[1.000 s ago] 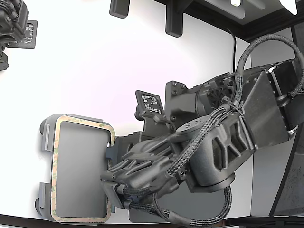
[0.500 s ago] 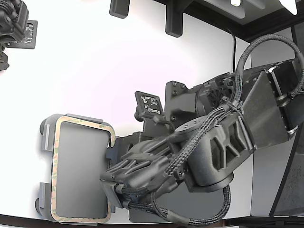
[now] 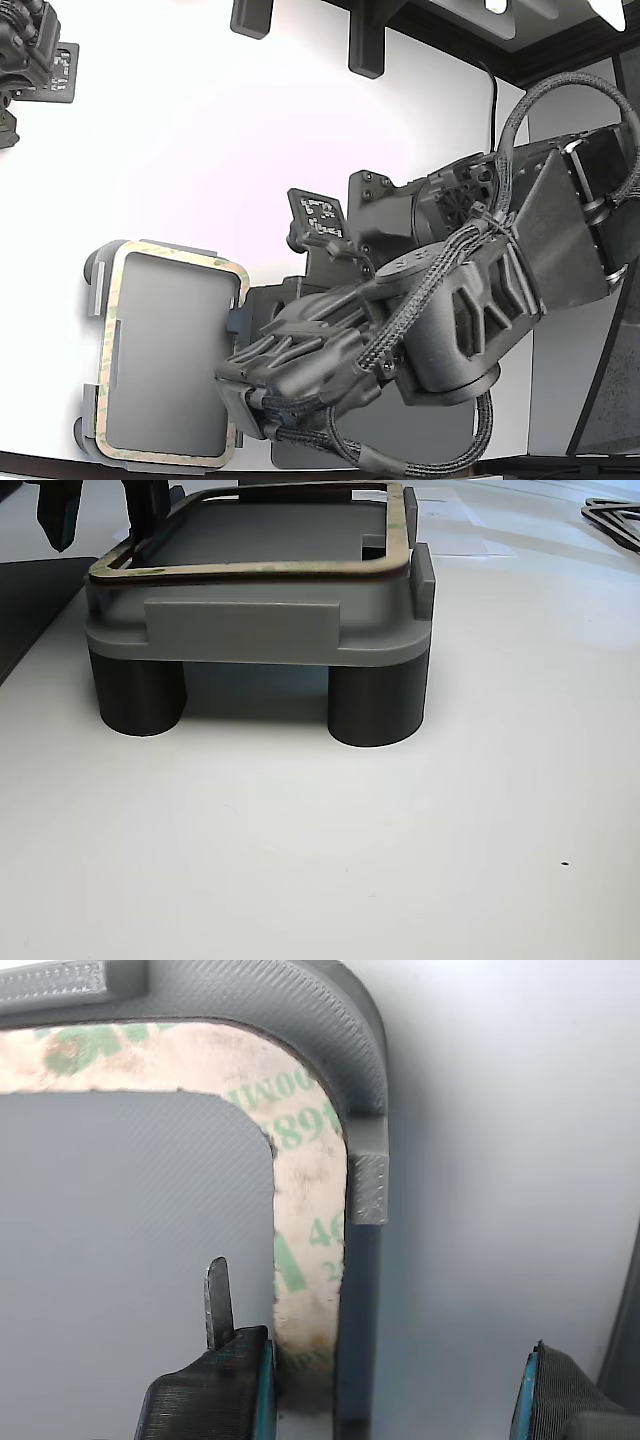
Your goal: Move top rectangular frame to the holder.
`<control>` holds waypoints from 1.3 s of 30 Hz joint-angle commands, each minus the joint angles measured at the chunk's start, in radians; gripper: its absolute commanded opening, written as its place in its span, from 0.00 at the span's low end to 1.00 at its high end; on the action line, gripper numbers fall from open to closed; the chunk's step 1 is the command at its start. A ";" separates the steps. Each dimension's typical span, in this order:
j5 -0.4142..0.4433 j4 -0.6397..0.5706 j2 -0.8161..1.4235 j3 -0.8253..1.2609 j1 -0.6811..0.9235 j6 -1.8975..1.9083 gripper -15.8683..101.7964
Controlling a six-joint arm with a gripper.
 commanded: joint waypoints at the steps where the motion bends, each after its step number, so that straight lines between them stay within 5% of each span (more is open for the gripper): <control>1: 0.002 0.003 0.018 -0.029 -0.014 -0.003 0.98; 10: 0.029 0.020 0.011 -0.083 -0.014 -0.028 0.98; 16: 0.232 0.002 0.091 -0.123 0.017 -0.249 0.98; 19: 0.337 -0.112 0.212 -0.038 0.046 -0.479 0.98; 28: 0.422 -0.525 0.632 0.350 0.031 -1.335 0.98; 39: 0.279 -0.650 1.074 0.706 -0.241 -1.770 0.98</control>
